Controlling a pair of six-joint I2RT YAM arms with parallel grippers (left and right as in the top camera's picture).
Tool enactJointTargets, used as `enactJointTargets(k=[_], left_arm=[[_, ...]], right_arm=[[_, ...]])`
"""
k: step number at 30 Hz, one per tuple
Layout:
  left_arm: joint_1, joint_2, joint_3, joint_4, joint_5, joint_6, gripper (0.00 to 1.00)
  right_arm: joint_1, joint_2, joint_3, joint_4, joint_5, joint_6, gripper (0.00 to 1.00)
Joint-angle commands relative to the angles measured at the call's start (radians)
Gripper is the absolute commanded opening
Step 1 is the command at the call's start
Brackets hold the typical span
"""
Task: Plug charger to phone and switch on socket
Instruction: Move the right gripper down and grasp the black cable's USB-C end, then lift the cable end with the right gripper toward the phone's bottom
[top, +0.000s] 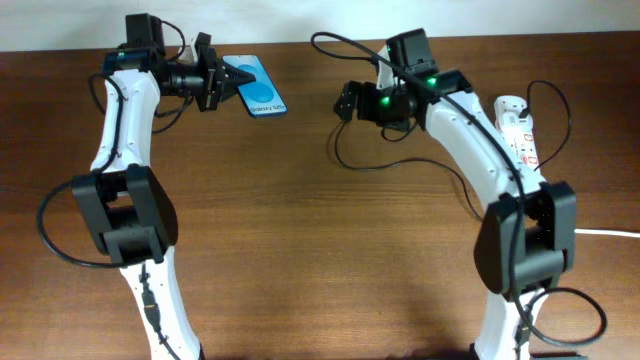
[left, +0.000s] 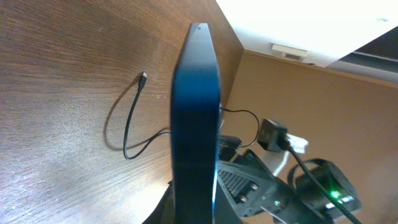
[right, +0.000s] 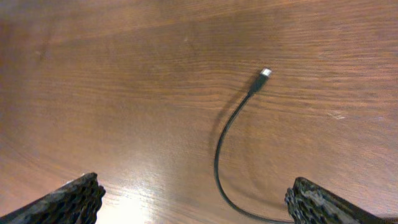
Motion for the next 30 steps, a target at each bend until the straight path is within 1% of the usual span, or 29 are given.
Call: enactJointTargets(k=[1, 2, 3, 4, 5, 6, 14, 17, 21, 25, 27, 28, 30], left_arm=[[0.005, -0.006, 0.012, 0.002, 0.044, 0.019, 0.0], [0.005, -0.006, 0.012, 0.002, 0.044, 0.019, 0.0], [0.005, -0.006, 0.012, 0.002, 0.044, 0.019, 0.0], [0.005, -0.006, 0.012, 0.002, 0.044, 0.019, 0.0], [0.005, -0.006, 0.012, 0.002, 0.044, 0.019, 0.0], [0.005, -0.006, 0.012, 0.002, 0.044, 0.019, 0.0], [0.005, -0.006, 0.012, 0.002, 0.043, 0.019, 0.0], [0.004, -0.006, 0.012, 0.002, 0.044, 0.019, 0.0], [0.004, -0.006, 0.012, 0.002, 0.043, 0.019, 0.0], [0.004, -0.006, 0.012, 0.002, 0.043, 0.019, 0.0], [0.004, -0.006, 0.012, 0.002, 0.043, 0.019, 0.0], [0.004, -0.006, 0.012, 0.002, 0.043, 0.019, 0.0], [0.004, -0.006, 0.012, 0.002, 0.043, 0.019, 0.0]], right_arm=[[-0.001, 0.025, 0.019, 0.058, -0.035, 0.024, 0.99], [-0.001, 0.031, 0.019, 0.055, 0.03, 0.1, 0.96], [-0.001, 0.043, 0.018, 0.048, 0.093, 0.225, 0.79], [-0.001, 0.059, 0.018, 0.05, 0.098, 0.314, 0.56], [-0.001, 0.08, 0.018, 0.055, 0.094, 0.377, 0.45], [-0.001, 0.105, 0.018, 0.061, 0.093, 0.404, 0.43], [0.019, 0.219, 0.018, 0.124, 0.091, 0.418, 0.42], [0.039, 0.259, 0.018, 0.168, 0.095, 0.459, 0.39], [0.046, 0.315, 0.018, 0.221, 0.093, 0.515, 0.38], [0.047, 0.349, 0.018, 0.252, 0.094, 0.514, 0.38], [0.045, 0.363, 0.018, 0.271, 0.094, 0.514, 0.33], [0.044, 0.368, 0.018, 0.274, 0.095, 0.506, 0.26], [0.044, 0.369, 0.018, 0.274, 0.095, 0.465, 0.15]])
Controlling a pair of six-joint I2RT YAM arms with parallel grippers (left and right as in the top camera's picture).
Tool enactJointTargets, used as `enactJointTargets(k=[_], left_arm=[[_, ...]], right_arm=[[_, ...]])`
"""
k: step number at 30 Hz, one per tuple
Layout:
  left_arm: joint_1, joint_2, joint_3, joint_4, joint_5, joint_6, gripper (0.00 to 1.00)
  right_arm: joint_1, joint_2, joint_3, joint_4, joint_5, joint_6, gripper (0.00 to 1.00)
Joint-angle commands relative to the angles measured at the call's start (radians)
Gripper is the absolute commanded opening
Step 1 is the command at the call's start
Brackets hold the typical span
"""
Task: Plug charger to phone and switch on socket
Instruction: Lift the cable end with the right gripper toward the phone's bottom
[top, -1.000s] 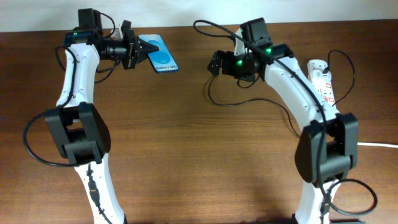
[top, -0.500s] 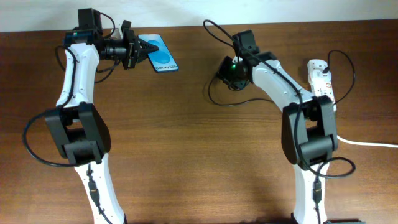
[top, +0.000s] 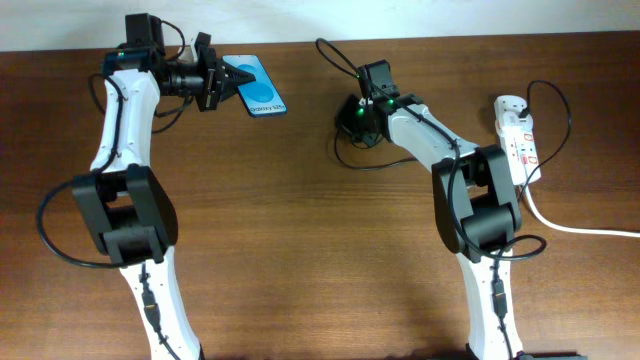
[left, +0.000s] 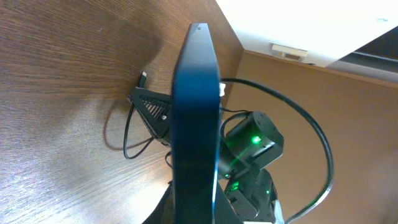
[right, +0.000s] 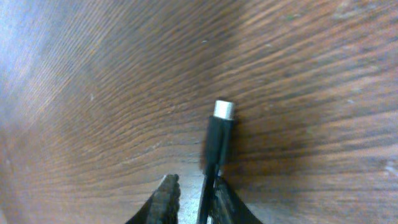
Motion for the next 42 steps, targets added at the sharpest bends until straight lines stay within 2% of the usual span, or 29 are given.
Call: enactJointTargets(k=[1, 2, 4, 6, 8, 10, 11, 12, 15, 16, 19, 23, 28, 29, 31, 33, 36, 38, 39, 40, 42], left_arm=[[0.004, -0.006, 0.012, 0.002, 0.042, 0.019, 0.0], [0.004, -0.006, 0.012, 0.002, 0.04, 0.019, 0.0], [0.004, -0.006, 0.012, 0.002, 0.04, 0.019, 0.0], [0.004, -0.006, 0.012, 0.002, 0.04, 0.02, 0.0], [0.004, -0.006, 0.012, 0.002, 0.018, 0.021, 0.0], [0.004, -0.006, 0.012, 0.002, 0.017, 0.021, 0.0], [0.004, -0.006, 0.012, 0.002, 0.018, 0.021, 0.0], [0.004, -0.006, 0.012, 0.002, 0.018, 0.021, 0.0], [0.004, -0.006, 0.012, 0.002, 0.08, 0.034, 0.0], [0.004, -0.006, 0.012, 0.002, 0.132, 0.076, 0.0], [0.001, -0.006, 0.012, 0.001, 0.254, 0.133, 0.0], [-0.029, -0.006, 0.012, -0.005, 0.378, 0.201, 0.0], [-0.066, -0.018, 0.012, -0.24, 0.377, 0.426, 0.0], [-0.072, -0.018, 0.012, -0.282, 0.377, 0.481, 0.0], [-0.082, -0.018, 0.012, -0.31, 0.377, 0.51, 0.0], [-0.089, -0.018, 0.012, -0.31, 0.373, 0.513, 0.0], [-0.098, -0.018, 0.012, -0.309, 0.353, 0.513, 0.0], [-0.107, -0.018, 0.012, -0.309, 0.328, 0.513, 0.0], [-0.111, -0.018, 0.012, -0.309, 0.328, 0.513, 0.0], [-0.113, -0.018, 0.012, -0.308, 0.328, 0.513, 0.0], [-0.117, -0.018, 0.012, -0.308, 0.327, 0.513, 0.0]], right_arm=[[0.001, 0.055, -0.008, -0.011, 0.024, -0.084, 0.13], [-0.004, 0.055, -0.008, -0.01, 0.024, -0.129, 0.13], [-0.028, 0.054, -0.007, -0.013, -0.006, -0.198, 0.04], [-0.079, 0.035, -0.007, -0.013, -0.134, -0.296, 0.04], [-0.139, -0.016, -0.007, -0.012, -0.312, -0.426, 0.04], [-0.216, -0.117, -0.007, -0.021, -0.637, -0.666, 0.04], [-0.258, -0.182, -0.007, -0.069, -0.804, -0.762, 0.04], [-0.281, -0.224, -0.007, -0.121, -0.865, -0.812, 0.04], [-0.322, -0.352, -0.007, -0.31, -0.898, -0.946, 0.04], [-0.333, -0.41, -0.007, -0.38, -0.901, -0.983, 0.04], [-0.357, -0.558, -0.007, -0.574, -0.906, -1.021, 0.04], [-0.365, -0.698, -0.008, -0.892, -0.972, -1.267, 0.04], [-0.401, -0.776, -0.01, -1.245, -0.975, -1.528, 0.04], [-0.39, -0.776, -0.031, -1.282, -0.988, -1.581, 0.04], [-0.354, -0.78, -0.125, -1.278, -1.071, -1.635, 0.04], [-0.336, -0.78, -0.313, -1.241, -1.172, -1.701, 0.04], [-0.336, -0.778, -0.526, -1.11, -1.217, -1.707, 0.04], [-0.346, -0.762, -0.541, -1.037, -1.164, -1.641, 0.04], [-0.346, -0.762, -0.54, -0.949, -1.124, -1.529, 0.04], [-0.346, -0.762, -0.539, -0.824, -1.05, -1.352, 0.04], [-0.343, -0.763, -0.539, -0.471, -0.806, -0.874, 0.04]])
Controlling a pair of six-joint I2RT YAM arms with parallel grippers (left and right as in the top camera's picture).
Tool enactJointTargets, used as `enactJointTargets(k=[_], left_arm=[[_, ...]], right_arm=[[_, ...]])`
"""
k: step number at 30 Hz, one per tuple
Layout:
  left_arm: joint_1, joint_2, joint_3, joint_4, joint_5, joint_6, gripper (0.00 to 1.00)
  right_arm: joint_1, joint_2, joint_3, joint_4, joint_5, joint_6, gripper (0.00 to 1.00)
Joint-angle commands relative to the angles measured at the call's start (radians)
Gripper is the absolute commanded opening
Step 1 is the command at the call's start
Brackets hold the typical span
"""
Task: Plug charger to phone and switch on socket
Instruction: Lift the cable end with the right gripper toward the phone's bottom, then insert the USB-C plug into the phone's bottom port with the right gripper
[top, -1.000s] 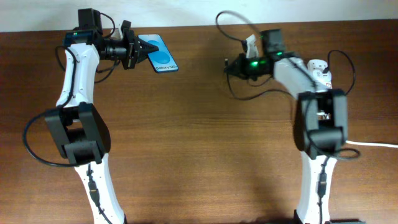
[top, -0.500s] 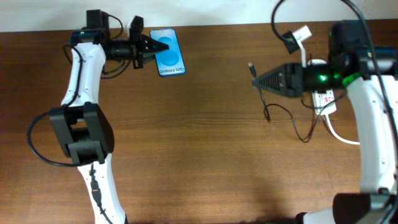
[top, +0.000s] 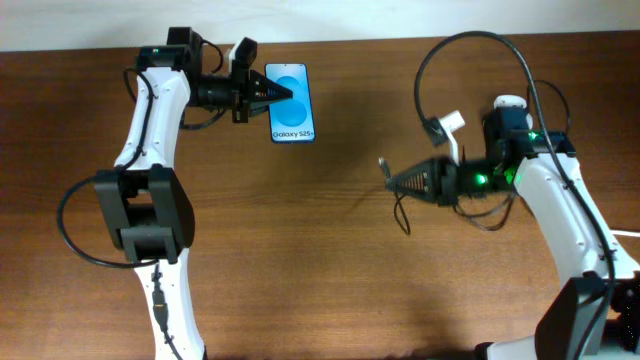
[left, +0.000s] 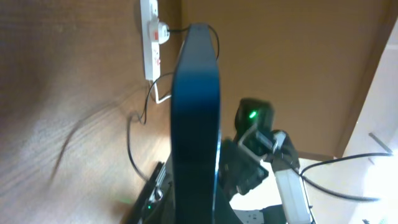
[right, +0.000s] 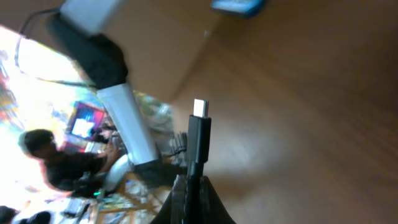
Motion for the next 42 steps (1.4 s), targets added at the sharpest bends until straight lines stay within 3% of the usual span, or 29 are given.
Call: enactJointTargets(k=[1, 3, 6, 9, 11, 14, 16, 23, 29, 37, 42], left_arm=[[-0.004, -0.018, 0.01, 0.003, 0.027, 0.021, 0.0], [-0.004, -0.018, 0.01, 0.004, 0.01, 0.021, 0.0], [-0.005, -0.018, 0.011, 0.072, 0.022, 0.02, 0.0], [-0.005, -0.018, 0.011, 0.216, 0.135, -0.002, 0.0], [-0.005, -0.018, 0.01, 0.327, 0.135, -0.13, 0.0], [-0.006, -0.018, 0.011, 0.603, 0.079, -0.502, 0.0], [-0.015, -0.018, 0.01, 0.709, 0.058, -0.671, 0.0], [-0.103, -0.018, 0.01, 1.043, 0.048, -0.991, 0.0], [-0.086, -0.018, 0.01, 1.073, 0.013, -0.99, 0.0], [-0.062, -0.018, 0.01, 1.069, 0.028, -0.99, 0.0], [-0.083, -0.018, 0.01, 1.07, 0.065, -0.952, 0.0]], right_arm=[[-0.002, -0.003, 0.006, 0.272, 0.226, 0.553, 0.04], [0.012, -0.003, 0.006, 0.375, 0.228, 0.686, 0.04], [0.111, -0.003, 0.005, 0.426, 0.229, 0.745, 0.04], [0.236, -0.003, 0.005, 0.616, 0.284, 0.948, 0.04], [0.302, -0.003, 0.006, 0.771, 0.341, 1.11, 0.04], [0.357, -0.003, 0.006, 0.901, 0.449, 1.238, 0.04], [0.37, -0.003, 0.006, 0.94, 0.494, 1.28, 0.04], [0.37, -0.003, 0.006, 0.983, 0.53, 1.308, 0.04], [0.357, -0.005, 0.006, 0.99, 0.521, 1.252, 0.04], [0.358, -0.014, 0.006, 0.99, 0.477, 1.069, 0.04], [0.356, -0.014, 0.006, 0.995, 0.478, 1.069, 0.04]])
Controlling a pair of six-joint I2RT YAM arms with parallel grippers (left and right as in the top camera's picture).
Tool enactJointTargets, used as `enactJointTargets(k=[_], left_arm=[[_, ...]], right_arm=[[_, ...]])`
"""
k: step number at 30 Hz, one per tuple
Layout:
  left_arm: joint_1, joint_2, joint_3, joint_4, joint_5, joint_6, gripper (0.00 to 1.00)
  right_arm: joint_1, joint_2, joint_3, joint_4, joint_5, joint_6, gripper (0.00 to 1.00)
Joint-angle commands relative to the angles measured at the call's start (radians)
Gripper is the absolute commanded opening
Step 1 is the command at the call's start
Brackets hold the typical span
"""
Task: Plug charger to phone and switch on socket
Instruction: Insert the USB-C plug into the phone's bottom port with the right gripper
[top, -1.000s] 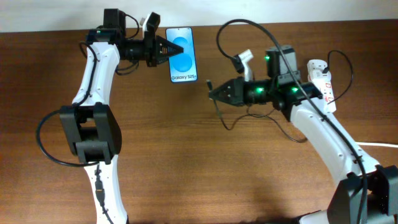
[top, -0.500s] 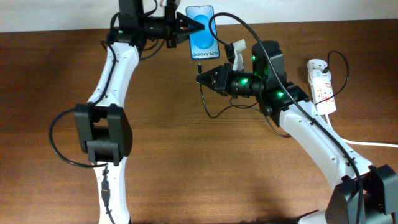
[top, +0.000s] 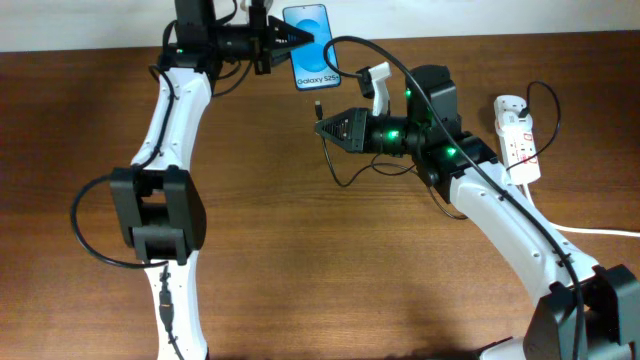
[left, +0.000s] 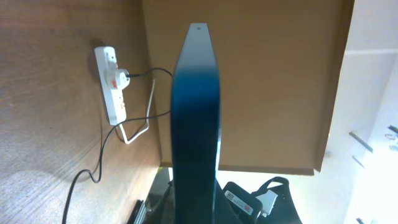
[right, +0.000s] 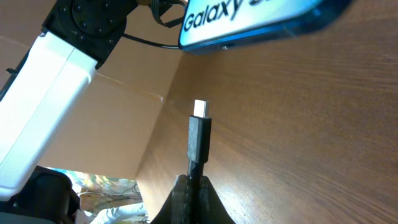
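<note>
A blue Galaxy phone (top: 312, 32) hangs in the air at the table's far edge, its side gripped by my left gripper (top: 272, 33), which is shut on it. The left wrist view shows the phone (left: 196, 118) edge-on, filling the middle. My right gripper (top: 322, 125) is shut on the black charger cable, whose plug (right: 199, 127) sticks up from the fingers, its metal tip just below the phone's bottom edge (right: 267, 18), a small gap between them. The white socket strip (top: 519, 133) lies at the right.
The charger's black cable (top: 355, 170) loops on the brown table under my right arm. A white lead (top: 590, 232) runs from the socket strip off the right edge. A brown wall (left: 249, 74) stands behind the table.
My left gripper has carried the phone up and toward the far edge. My right gripper, still holding the plug, has moved from mid-right to just below the phone.
At first my left gripper held the phone at the far left while my right gripper stood open over the cable end. Then the right was down at the plug. Later it held the plug up, mid-right. Now plug and phone are close together.
</note>
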Motion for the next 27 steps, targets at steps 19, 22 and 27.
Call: enactJointTargets(k=[19, 22, 27], left_arm=[[-0.023, -0.018, 0.015, 0.003, 0.108, 0.05, 0.0], [-0.039, -0.018, 0.015, 0.003, 0.108, 0.05, 0.0], [-0.036, -0.018, 0.015, 0.003, 0.117, 0.051, 0.0]], right_arm=[[-0.019, -0.009, 0.012, 0.026, 0.036, -0.035, 0.04], [-0.019, -0.009, 0.012, 0.027, 0.037, -0.035, 0.04], [-0.036, -0.01, 0.012, 0.03, 0.07, -0.015, 0.04]])
